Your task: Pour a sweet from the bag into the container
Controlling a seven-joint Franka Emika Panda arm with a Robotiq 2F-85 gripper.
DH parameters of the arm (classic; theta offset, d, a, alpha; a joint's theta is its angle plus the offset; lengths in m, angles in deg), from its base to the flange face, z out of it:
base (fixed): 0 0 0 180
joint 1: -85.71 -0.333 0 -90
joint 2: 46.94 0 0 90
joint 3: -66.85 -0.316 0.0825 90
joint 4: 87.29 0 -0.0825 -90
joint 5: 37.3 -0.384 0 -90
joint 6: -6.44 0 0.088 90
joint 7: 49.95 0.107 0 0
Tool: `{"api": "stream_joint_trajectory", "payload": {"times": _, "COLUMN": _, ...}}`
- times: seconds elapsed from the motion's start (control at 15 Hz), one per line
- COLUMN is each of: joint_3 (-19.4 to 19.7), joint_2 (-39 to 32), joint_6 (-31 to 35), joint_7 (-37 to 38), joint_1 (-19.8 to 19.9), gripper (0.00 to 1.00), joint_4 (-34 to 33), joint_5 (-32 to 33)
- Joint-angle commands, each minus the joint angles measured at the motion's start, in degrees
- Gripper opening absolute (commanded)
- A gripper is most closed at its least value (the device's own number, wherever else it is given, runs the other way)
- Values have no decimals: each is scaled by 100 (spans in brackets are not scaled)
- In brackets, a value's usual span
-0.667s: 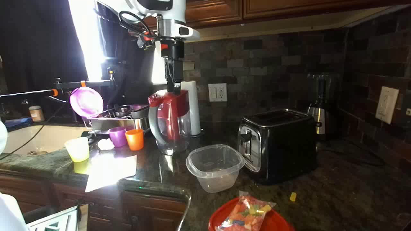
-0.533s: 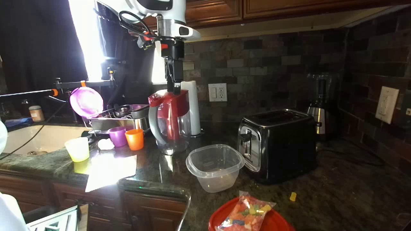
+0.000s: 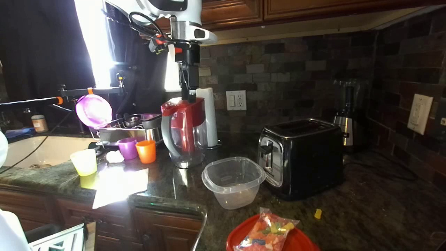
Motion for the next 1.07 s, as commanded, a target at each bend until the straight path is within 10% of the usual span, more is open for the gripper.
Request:
{"api": "stream_joint_trajectory", "payload": {"times": 0.0, "joint_3": 67, "joint_2": -10, "joint_6": -15, "joint_7": 20, "joint_1": -77, "gripper": 100, "joint_4": -15, "joint_5": 22}}
{"api": "stream_joint_trajectory", "payload": {"times": 1.0, "joint_3": 516, "joint_2": 321, "joint_6": 561, "joint_7": -1332, "joint_1": -6, "gripper": 100, "joint_4": 681, "joint_5": 662}}
